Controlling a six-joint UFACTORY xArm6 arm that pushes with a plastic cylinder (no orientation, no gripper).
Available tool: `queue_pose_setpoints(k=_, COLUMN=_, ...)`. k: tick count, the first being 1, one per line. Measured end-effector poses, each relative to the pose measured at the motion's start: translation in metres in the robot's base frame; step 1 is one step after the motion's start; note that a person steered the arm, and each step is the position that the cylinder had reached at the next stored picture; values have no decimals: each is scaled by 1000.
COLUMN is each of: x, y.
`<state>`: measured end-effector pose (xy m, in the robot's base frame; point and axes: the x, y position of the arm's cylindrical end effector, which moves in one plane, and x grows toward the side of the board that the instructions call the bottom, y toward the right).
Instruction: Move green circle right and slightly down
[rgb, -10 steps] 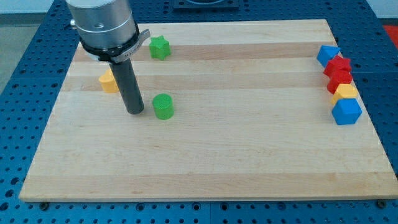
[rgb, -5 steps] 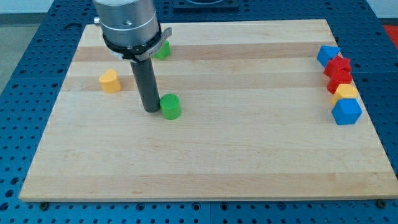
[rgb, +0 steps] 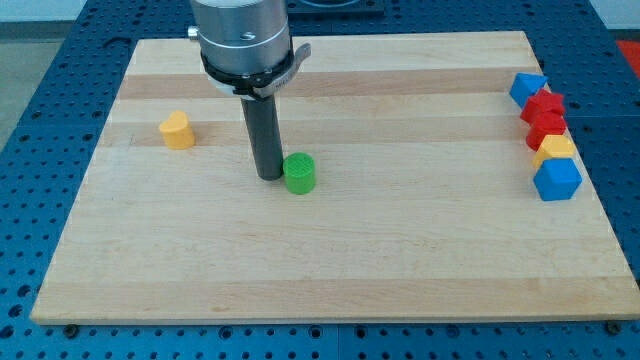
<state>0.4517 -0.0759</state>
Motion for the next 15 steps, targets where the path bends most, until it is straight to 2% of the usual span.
queue_pose_setpoints(k=13, x=4, y=50)
queue_pose_setpoints(k=15, x=-6, y=58)
